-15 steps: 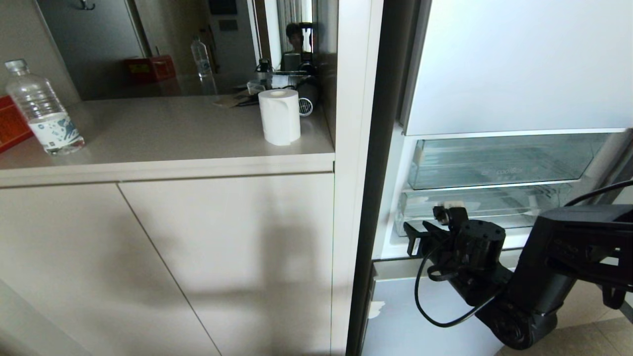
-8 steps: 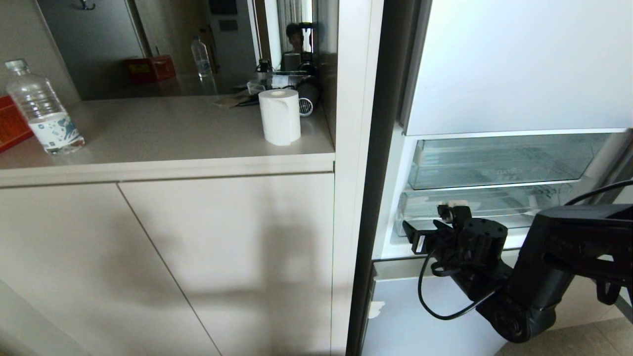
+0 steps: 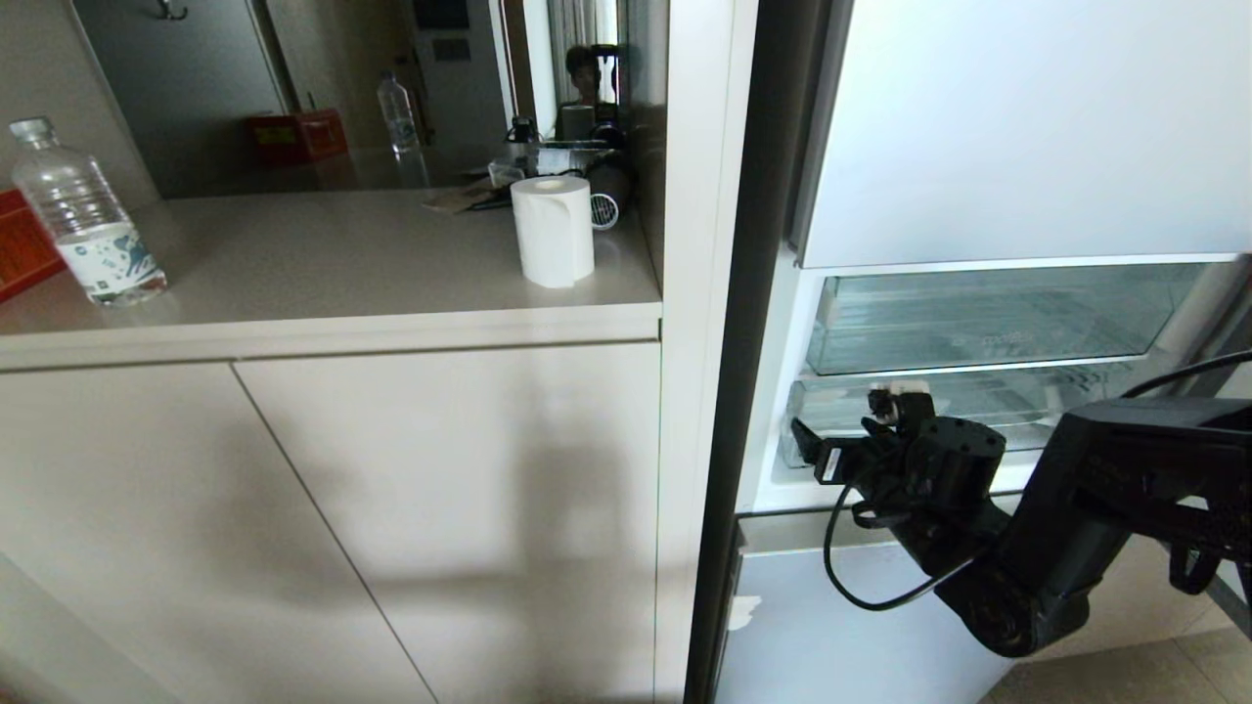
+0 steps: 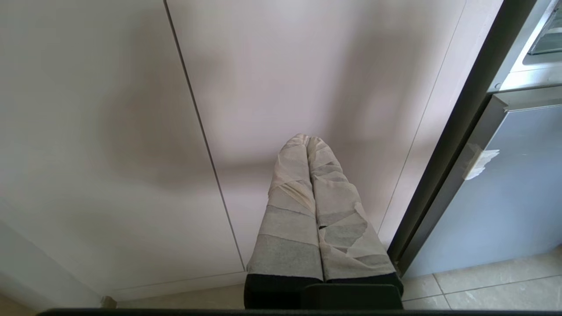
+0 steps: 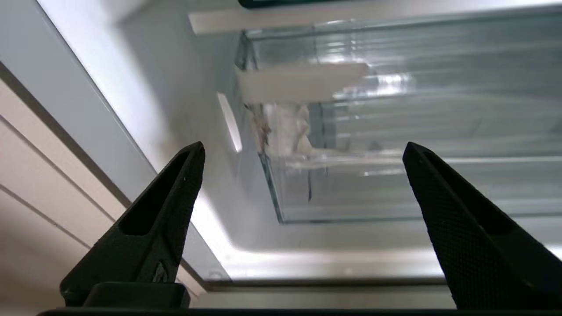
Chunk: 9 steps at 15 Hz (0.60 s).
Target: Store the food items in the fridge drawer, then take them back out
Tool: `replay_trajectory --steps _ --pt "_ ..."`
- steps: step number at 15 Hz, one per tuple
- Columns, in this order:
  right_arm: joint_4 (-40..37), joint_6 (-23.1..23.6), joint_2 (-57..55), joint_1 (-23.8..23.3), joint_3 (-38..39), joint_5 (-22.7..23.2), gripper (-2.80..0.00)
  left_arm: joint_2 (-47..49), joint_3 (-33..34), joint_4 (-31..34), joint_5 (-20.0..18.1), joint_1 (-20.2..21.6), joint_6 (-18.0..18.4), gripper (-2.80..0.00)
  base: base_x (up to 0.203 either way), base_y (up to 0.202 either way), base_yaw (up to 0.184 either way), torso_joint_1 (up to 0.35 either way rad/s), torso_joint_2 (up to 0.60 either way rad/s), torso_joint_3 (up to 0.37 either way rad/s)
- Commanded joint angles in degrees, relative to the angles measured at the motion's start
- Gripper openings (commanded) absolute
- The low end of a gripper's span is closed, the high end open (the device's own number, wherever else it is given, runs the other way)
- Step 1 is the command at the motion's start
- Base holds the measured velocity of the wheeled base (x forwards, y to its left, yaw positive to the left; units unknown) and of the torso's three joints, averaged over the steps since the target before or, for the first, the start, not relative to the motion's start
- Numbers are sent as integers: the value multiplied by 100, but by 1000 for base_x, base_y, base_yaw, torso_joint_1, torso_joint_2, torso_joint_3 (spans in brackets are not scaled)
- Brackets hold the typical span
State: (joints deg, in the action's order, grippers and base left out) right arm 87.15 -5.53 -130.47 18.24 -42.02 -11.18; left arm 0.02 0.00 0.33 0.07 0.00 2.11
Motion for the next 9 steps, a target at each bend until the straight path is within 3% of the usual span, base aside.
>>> replay_trajectory --steps 1,9 --pt "48 14 -261 4 -266 -16 0 6 0 2 2 0 0 -280 0 0 0 0 0 0" --pt "-5 35 -706 4 -947 -24 0 6 0 2 -1 0 0 -280 0 0 0 0 0 0"
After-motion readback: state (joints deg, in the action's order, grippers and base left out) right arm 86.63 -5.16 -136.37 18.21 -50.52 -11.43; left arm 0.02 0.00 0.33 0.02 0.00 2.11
